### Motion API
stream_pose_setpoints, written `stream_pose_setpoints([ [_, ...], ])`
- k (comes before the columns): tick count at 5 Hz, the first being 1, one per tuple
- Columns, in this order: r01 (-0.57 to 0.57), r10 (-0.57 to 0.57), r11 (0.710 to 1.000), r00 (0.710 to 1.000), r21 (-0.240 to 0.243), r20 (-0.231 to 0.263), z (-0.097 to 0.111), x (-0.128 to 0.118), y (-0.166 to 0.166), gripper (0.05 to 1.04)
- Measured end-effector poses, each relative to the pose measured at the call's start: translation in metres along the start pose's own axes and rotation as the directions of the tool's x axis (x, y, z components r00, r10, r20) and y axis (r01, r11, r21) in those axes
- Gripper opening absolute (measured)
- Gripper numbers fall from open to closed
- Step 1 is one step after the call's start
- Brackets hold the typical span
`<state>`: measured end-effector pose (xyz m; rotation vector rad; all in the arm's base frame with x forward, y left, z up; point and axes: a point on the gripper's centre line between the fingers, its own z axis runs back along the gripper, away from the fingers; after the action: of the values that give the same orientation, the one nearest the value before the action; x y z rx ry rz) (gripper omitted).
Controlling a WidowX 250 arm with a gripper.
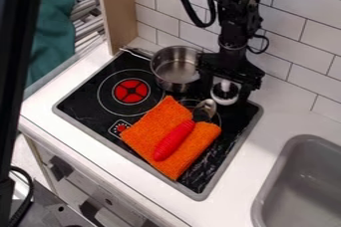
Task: Grab the round object and drop it into the silver pot
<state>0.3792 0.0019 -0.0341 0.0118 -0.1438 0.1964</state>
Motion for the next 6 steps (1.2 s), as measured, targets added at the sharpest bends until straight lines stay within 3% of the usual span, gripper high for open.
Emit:
stream_pose_setpoints([
  [2,-0.005,0.005,1.0,1.0,0.007,0.014,-0.004,0.004,0.001,0.859],
  [3,0.018,-0.019,1.0,1.0,0.014,0.013,-0.002,0.002,0.0,0.859],
  [5,0.027,-0.034,0.998,0.991,0.054,0.128,0.051,0.002,0.007,0.859],
  [6,-0.003,-0.002,0.999,0.99,0.034,0.139,0.05,0.004,0.032,0.859],
])
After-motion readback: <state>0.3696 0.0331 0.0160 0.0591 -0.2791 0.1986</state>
